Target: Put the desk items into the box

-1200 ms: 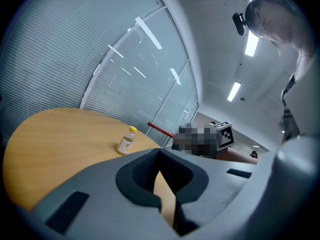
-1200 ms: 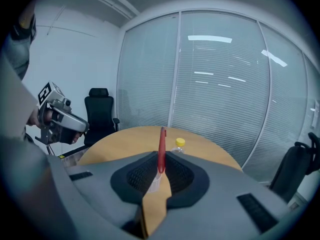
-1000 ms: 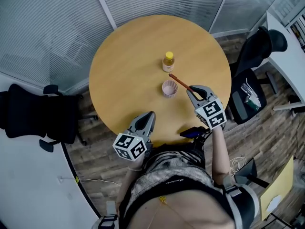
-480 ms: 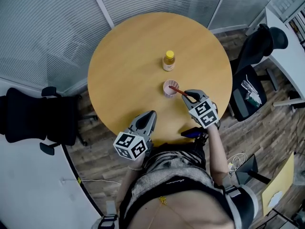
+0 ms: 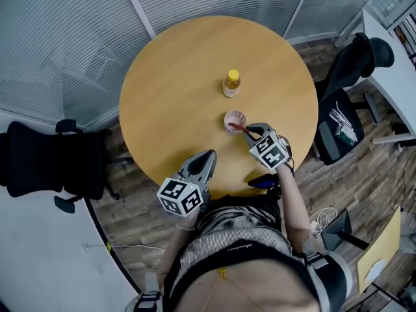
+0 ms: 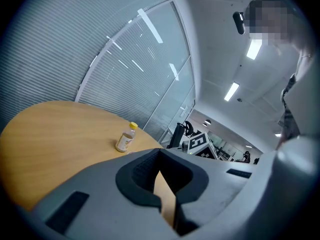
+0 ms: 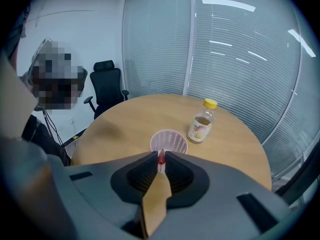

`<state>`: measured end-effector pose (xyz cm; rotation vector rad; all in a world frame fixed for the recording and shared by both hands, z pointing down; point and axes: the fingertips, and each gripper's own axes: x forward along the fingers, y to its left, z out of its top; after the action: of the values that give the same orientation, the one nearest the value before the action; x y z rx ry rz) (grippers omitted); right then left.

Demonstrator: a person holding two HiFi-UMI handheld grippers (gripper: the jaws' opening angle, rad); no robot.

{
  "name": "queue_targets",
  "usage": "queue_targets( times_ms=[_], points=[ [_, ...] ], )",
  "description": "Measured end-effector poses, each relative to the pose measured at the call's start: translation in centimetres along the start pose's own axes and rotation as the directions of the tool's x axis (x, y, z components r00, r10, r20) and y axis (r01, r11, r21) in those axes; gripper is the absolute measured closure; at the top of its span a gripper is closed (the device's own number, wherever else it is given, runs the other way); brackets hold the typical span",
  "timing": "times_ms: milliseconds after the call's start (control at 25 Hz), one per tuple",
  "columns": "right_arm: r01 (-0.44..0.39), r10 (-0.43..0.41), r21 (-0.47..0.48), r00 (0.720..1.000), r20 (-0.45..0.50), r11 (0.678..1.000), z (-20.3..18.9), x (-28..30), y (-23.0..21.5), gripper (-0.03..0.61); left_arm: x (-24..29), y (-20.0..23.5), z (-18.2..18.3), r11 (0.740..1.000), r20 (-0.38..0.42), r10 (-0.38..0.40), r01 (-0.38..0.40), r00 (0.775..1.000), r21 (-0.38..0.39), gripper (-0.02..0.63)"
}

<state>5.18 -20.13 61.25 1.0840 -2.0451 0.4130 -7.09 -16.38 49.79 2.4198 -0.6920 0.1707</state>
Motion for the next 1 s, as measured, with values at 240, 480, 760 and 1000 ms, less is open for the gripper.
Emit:
queue_targets(
  times_ms=[240,480,760,1000],
  points=[
    [0.000,-0.001,-0.021,0.999,-0.032,1.000,-0.1,1.5,0.2,0.520,-0.3,0.3,0.0,1.000,0.001,-0.002,0.002,1.000,-0.006,0.612],
    [0.015,-0.016,-0.022,0.999,-0.037,1.000,-0.2,2.3,0.3,0.518,-0.3,0.4,-0.2,1.000,-0.005,-0.010,0.010,1.000,-0.007,0.612],
    [0.023,-0.023,0.023,1.000,-0.005,0.999,-0.1,2.2,0.3,0.518,-0.2,0.2,-0.3,1.000,-0.011,-0.016,0.016,1.000,0.004,0.612],
    [0.002,-0.005,0.065,0.999,0.043,0.998,0.3,0.3,0.7,0.498,-0.5,-0.1,-0.4,1.000,-0.012,-0.012,0.012,1.000,0.009,0.612]
  ],
)
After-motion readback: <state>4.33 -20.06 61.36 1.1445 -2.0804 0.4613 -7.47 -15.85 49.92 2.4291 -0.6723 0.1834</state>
